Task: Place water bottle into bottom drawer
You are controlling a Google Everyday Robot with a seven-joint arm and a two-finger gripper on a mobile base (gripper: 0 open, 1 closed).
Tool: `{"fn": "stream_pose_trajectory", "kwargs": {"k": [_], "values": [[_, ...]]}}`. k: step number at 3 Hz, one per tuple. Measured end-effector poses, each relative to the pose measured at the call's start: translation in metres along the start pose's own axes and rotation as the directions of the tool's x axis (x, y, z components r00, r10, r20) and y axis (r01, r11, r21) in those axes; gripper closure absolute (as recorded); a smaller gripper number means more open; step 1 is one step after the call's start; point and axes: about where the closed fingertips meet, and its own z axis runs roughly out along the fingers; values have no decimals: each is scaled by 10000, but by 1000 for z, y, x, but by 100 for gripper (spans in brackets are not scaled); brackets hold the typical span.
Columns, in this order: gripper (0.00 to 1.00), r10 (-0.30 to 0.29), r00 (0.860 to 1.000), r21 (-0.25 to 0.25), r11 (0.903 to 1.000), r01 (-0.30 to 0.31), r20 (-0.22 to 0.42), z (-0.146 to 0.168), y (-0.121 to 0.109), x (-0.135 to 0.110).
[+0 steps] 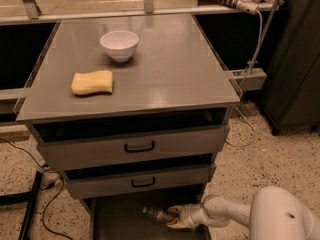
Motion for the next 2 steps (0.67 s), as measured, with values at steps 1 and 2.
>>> {"fn": "stream_pose_trajectory", "kwargs": {"k": [1, 2], "values": [[100, -42, 9999, -13, 10000, 42, 132, 18, 10, -2], [82, -38, 9999, -17, 10000, 38, 135, 19, 11, -2]]}}
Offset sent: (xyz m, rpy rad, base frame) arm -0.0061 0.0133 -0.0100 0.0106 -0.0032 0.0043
